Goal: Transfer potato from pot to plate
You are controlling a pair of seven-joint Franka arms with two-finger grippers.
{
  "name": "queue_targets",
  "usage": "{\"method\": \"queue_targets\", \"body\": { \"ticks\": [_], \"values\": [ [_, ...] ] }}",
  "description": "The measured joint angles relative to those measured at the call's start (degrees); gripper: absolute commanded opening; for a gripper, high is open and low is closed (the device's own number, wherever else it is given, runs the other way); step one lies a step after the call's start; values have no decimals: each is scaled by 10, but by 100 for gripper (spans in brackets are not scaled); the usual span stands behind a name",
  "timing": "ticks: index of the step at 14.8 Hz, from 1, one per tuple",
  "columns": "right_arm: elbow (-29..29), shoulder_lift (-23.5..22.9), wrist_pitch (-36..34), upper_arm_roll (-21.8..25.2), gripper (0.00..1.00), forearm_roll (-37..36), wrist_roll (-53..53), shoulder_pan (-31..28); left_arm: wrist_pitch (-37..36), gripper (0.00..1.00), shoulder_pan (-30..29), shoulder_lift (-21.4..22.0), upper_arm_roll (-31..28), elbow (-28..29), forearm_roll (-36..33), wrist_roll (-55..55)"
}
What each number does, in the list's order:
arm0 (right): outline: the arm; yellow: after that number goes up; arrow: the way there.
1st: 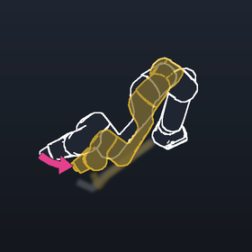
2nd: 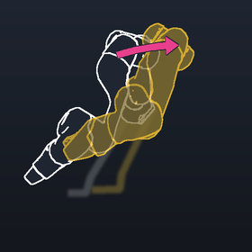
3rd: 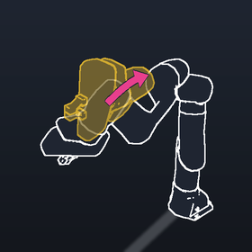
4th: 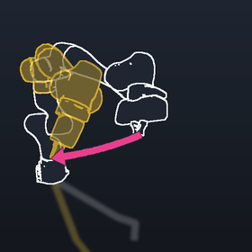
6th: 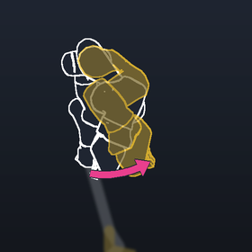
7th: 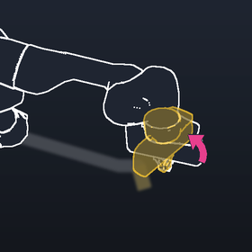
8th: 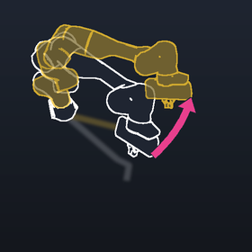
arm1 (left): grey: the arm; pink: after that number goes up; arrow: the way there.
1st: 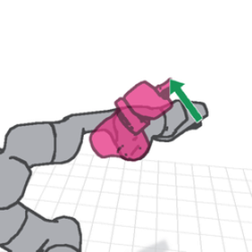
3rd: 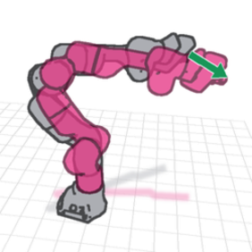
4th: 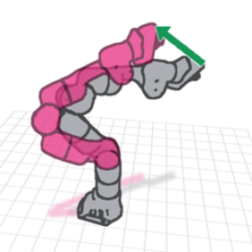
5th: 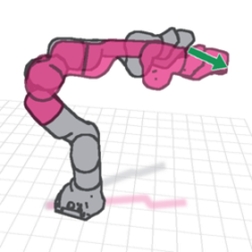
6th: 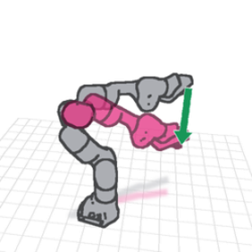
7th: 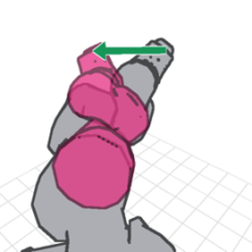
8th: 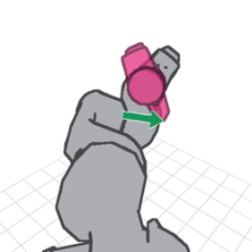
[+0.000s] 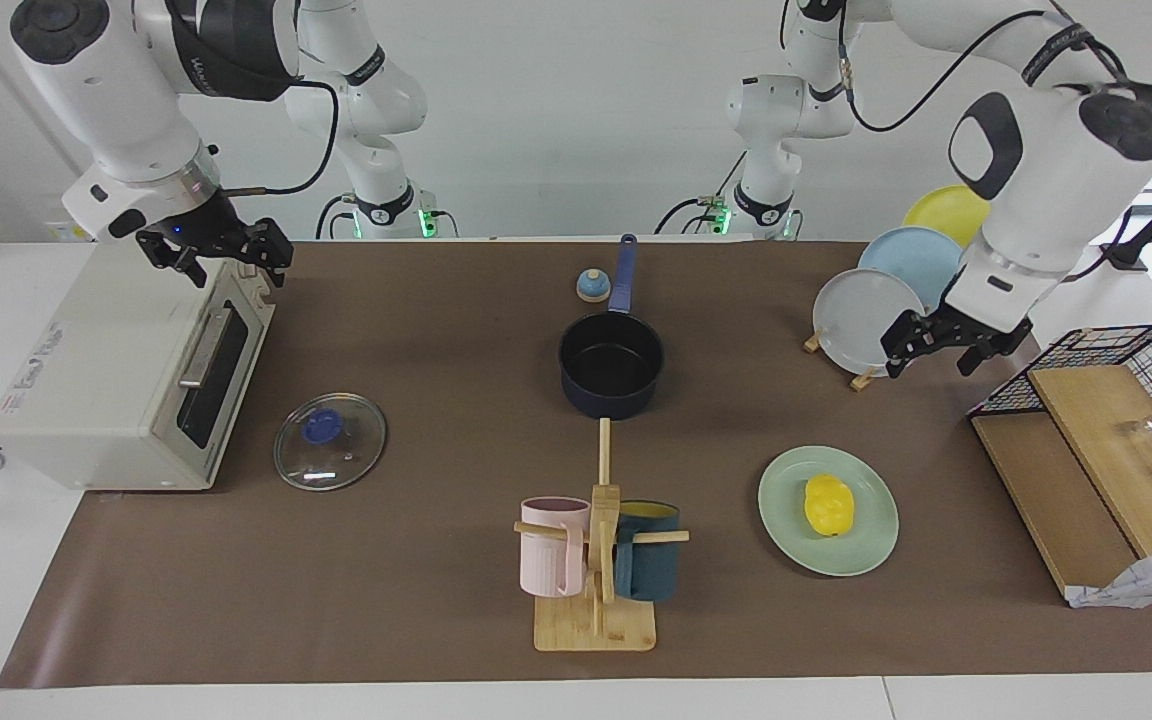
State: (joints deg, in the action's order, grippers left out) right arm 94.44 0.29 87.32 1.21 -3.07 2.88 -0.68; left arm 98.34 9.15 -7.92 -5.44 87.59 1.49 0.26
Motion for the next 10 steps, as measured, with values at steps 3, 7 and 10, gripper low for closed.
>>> {"method": "queue_targets", "body": {
  "ticks": [3,7,10],
  "values": [
    [0,0,0,0,100,0,0,0,-59,100,0,50,-5,0,0,1],
    [0,0,0,0,100,0,0,0,-122,100,0,85,-5,2,-4,6],
    [0,0,0,0,100,0,0,0,-129,100,-2,96,-2,27,-6,17]
  ]
}}
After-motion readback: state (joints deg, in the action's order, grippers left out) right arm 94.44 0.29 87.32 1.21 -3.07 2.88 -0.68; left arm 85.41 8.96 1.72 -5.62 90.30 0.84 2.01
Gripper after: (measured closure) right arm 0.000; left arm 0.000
